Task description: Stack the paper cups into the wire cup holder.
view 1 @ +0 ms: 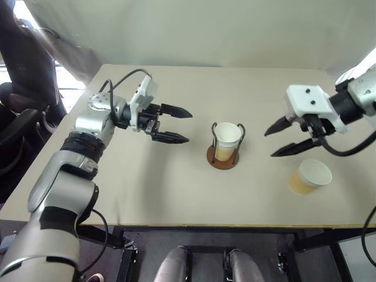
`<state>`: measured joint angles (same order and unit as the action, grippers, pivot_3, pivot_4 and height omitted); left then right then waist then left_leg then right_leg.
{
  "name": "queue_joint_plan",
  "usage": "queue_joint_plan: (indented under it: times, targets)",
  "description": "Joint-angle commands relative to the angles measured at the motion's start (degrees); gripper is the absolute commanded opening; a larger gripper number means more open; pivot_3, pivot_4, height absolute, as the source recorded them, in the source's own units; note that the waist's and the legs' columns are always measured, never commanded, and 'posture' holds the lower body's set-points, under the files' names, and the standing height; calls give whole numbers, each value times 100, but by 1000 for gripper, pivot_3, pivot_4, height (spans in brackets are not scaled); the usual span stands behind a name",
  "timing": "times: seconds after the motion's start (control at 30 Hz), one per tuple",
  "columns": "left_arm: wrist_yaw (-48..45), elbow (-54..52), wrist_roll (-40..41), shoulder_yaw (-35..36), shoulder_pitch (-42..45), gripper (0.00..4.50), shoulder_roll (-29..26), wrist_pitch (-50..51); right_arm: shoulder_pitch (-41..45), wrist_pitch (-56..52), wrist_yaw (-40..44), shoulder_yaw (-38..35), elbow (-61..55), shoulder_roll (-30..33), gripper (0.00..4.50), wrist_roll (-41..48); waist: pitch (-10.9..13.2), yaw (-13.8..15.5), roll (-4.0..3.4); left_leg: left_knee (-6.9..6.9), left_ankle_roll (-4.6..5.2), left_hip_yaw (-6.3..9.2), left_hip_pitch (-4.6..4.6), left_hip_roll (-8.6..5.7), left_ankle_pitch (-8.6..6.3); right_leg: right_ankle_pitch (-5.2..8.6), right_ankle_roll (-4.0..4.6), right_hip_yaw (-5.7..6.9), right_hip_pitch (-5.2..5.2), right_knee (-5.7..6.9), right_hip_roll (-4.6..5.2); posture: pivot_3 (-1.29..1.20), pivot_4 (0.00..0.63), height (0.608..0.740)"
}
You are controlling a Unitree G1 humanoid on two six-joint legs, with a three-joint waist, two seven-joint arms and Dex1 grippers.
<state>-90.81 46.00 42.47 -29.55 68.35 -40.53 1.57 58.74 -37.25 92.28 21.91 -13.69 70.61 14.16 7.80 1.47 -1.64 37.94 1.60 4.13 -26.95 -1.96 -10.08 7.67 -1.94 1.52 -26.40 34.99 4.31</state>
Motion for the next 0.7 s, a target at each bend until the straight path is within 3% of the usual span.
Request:
queue_joint_plan:
  times: [0.03, 0.27, 0.7]
  targets:
    - [-169, -250, 182, -3, 222, 4500, -79, 137, -380, 719, 22, -167, -64, 380, 2591, -352, 0, 2, 0, 0, 5, -1, 0, 0, -1, 2, -6, 0, 0, -1, 1, 0, 150, 740]
    - [-169, -272, 182, -62, 261, 4500, -123, 130, -1110, 1738, 22, -223, 442, 688, 2591, -986, 0, -5, 0, 6, 31, 0, 2, 1, 2, 12, -55, -2, 6, -2, 1, 0, 150, 740]
    - [-169, 107, 114, -165, 186, 4500, -177, -204, -1842, 2603, 22, -387, 897, 1113, 2591, -1193, 0, 6, 0, 11, 38, -1, 6, -1, 9, 1, -65, -4, 17, -6, 1, 0, 150, 740]
